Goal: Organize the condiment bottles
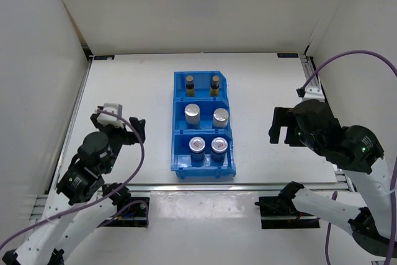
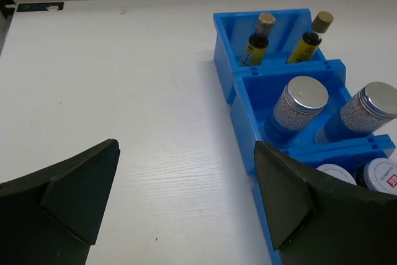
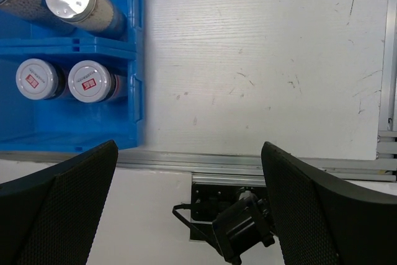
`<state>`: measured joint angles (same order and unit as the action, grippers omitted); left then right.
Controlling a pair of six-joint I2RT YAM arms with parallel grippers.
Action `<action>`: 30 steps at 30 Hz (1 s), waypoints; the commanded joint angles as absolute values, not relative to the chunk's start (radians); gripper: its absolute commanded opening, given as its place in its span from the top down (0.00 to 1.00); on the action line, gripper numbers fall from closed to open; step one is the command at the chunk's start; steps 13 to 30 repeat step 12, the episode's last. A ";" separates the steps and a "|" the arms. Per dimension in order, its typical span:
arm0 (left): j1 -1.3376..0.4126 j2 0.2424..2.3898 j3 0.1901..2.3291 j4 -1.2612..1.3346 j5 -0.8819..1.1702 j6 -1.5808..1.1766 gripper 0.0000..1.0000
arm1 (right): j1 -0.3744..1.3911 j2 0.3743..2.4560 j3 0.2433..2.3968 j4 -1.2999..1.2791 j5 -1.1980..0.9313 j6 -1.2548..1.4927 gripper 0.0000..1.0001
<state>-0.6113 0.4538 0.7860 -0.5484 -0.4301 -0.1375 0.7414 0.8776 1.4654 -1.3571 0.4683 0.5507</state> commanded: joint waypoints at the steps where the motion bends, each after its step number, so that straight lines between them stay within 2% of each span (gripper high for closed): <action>1: -0.612 0.397 0.758 -0.489 -0.472 -0.103 0.00 | 0.744 0.881 1.462 -1.393 0.491 0.535 0.00; 10: -0.612 0.334 0.703 -0.480 -0.437 -0.015 0.00 | 0.744 0.854 1.471 -1.456 0.532 0.535 0.00; 30: -0.612 0.334 0.693 -0.480 -0.477 -0.031 0.00 | 0.744 0.854 1.460 -1.465 0.532 0.546 0.00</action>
